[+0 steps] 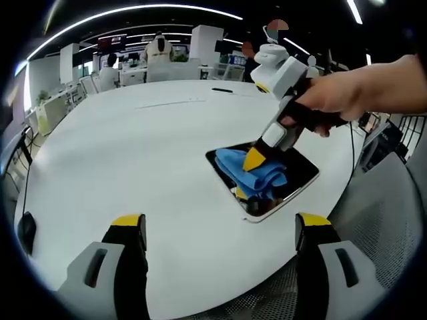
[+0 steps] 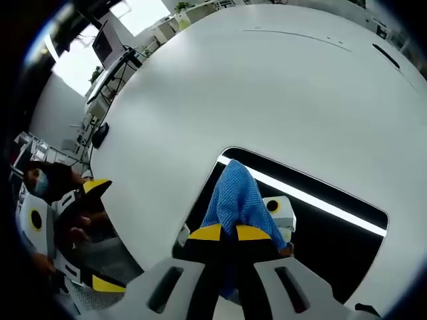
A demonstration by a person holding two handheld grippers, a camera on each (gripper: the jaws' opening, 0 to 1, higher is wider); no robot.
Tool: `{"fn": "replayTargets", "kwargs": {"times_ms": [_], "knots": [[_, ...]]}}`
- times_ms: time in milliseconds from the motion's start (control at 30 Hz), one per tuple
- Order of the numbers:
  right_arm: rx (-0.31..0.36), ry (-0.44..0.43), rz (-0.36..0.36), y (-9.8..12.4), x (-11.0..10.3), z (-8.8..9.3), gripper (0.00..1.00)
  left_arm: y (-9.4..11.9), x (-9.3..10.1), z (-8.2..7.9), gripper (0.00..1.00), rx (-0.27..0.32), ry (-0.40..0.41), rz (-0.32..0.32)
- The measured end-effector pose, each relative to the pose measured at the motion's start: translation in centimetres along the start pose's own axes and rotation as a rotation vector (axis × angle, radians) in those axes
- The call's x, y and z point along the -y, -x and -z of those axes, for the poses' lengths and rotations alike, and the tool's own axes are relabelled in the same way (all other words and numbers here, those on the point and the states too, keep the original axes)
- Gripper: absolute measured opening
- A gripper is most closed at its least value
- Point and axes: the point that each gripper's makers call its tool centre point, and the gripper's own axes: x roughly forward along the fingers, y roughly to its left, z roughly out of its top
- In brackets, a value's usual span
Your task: Wipe the mirror surface with the cleaning cloth until all visible marks leave the cleaned area.
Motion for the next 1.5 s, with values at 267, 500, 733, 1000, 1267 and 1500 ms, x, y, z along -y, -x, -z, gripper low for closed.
{"fn": "replayTargets", "kwargs": {"times_ms": [267, 500, 733, 1000, 1267, 1500], "knots": [[0.009, -0.024, 0.004, 0.5, 1.5, 0.6, 0.0, 0.1, 0.4, 0.1, 0.95, -0.007, -0.019, 0.016], [0.017, -0.041, 0.019, 0.9, 3.0, 1.1, 0.0, 0.1, 0.7, 0.0, 0.96, -0.007, -0.024, 0.027], [0.03, -0.092, 0.018, 1.8, 4.3, 1.9, 0.0, 0.1, 0.8, 0.0, 0.96, -0.008, -0.029, 0.031], [0.042, -0.091, 0.034, 2.5, 5.5, 2.5, 0.0, 0.1, 0.9, 0.0, 0.95, -0.01, -0.03, 0.033], [0.048, -0.117, 0.031, 3.1, 6.8, 3.1, 0.0, 0.1, 0.8, 0.0, 0.95, -0.011, -0.032, 0.032], [0.053, -0.136, 0.036, 3.6, 8.6, 3.6, 0.0, 0.1, 0.8, 0.0, 0.95, -0.008, -0.031, 0.03]]}}
